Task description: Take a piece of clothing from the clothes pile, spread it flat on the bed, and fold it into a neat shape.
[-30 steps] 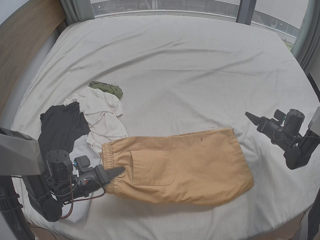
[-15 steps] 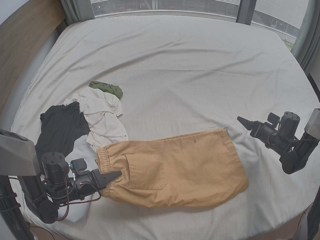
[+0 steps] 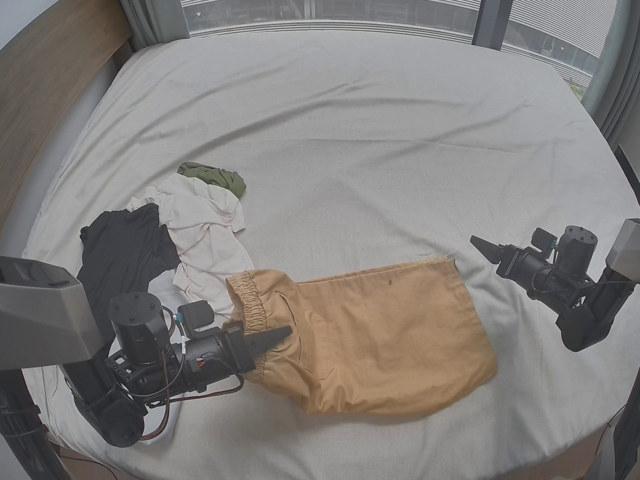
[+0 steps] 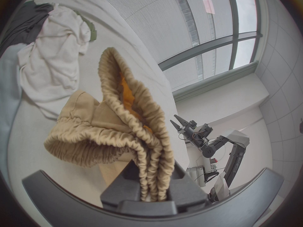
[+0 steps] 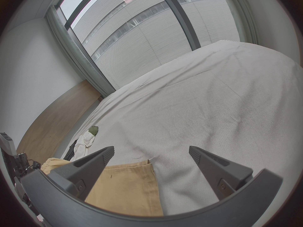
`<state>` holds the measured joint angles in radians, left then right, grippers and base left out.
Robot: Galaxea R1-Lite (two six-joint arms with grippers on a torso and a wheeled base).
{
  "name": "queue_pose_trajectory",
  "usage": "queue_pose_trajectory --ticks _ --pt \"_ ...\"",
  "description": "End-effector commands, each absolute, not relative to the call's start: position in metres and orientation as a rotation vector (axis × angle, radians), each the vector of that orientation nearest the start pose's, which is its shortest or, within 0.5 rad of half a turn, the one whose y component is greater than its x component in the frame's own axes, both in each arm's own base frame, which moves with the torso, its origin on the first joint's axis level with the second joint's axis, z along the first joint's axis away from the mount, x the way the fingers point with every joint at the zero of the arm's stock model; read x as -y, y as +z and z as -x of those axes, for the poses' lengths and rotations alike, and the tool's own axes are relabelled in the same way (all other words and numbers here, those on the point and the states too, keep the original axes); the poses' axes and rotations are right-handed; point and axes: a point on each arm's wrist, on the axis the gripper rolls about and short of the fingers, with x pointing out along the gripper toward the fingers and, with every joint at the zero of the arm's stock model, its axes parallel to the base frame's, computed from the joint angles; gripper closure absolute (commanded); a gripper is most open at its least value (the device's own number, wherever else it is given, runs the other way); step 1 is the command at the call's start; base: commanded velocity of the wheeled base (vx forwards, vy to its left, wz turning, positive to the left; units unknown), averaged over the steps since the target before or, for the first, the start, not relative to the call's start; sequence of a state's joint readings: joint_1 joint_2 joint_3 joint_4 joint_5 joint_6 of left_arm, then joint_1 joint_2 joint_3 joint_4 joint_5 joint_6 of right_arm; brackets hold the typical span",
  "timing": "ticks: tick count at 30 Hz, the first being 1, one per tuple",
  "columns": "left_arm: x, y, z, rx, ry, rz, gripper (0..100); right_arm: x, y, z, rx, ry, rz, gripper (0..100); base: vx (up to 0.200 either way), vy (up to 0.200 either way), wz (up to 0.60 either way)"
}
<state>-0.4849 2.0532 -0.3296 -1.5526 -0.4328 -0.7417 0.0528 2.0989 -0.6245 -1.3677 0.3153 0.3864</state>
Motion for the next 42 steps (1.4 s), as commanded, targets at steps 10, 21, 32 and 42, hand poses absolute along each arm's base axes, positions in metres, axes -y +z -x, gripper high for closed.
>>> queue_pose_trajectory --ticks 10,21,32,42 --pt "0.199 0.077 -0.255 -0.437 -0.967 0.677 100 -0.026 0.081 -0.343 -0.179 0.345 -0.396 0 0.000 0.000 0.00" --pt "0.238 0.068 -0.261 -0.421 -1.023 0.676 100 -0.026 0.081 -0.343 -0.177 0.346 -0.396 0 0.000 0.000 0.00" --pt "0.281 0.073 -0.270 -0.482 -1.079 0.721 100 -0.027 0.083 -0.343 -0.172 0.348 -0.395 0 0.000 0.000 0.00" --pt "0.303 0.085 -0.277 -0.520 -1.091 0.717 100 -0.027 0.085 -0.344 -0.166 0.350 -0.394 0 0.000 0.000 0.00"
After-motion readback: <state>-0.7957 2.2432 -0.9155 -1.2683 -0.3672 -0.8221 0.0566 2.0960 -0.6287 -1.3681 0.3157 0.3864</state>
